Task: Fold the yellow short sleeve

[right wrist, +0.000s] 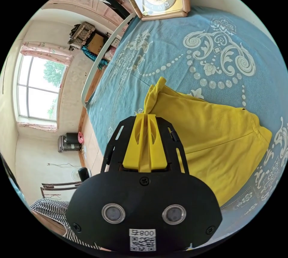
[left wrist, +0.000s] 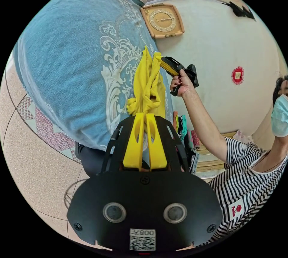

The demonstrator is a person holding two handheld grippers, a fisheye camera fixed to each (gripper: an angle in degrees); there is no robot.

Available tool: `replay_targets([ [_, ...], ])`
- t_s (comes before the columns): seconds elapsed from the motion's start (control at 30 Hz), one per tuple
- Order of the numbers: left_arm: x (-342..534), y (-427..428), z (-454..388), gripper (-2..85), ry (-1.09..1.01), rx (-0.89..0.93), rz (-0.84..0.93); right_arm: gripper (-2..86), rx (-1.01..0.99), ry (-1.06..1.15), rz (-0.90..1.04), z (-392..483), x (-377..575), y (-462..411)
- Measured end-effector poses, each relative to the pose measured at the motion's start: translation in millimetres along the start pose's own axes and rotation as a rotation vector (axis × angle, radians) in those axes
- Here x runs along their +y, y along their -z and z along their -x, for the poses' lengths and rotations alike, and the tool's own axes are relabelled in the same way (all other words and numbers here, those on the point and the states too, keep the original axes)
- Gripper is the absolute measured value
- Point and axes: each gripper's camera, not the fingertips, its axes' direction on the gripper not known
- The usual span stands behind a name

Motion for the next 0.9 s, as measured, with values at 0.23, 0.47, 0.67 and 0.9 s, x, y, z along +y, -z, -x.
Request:
replay_targets([
  [0.23, 15.3, 26.2, 36.6, 0.6, 0.011, 0.035, 0.005, 1.6, 0.051, 0.032, 0.029, 45.6, -24.2, -22.5],
  [0.47, 27.1, 48.9, 20.2, 0.2, -0.142, -0.03, 0.007, 2.0, 0.175, 0.197, -0.029, 115.4, -22.5, -13.7],
  [0.67, 33.0, 37.1, -1.4, 0.2, -0.268, -0.07, 0.066, 5.0, 0.196, 0.256, -0.048, 151.9, -19.3, -23.3],
  [0.9, 23.4, 17.8, -13.5, 0.2, -0.321, -0.16, 0.041, 6.3, 0.242, 0.284, -0.048, 173.0, -18.1, -40.6],
])
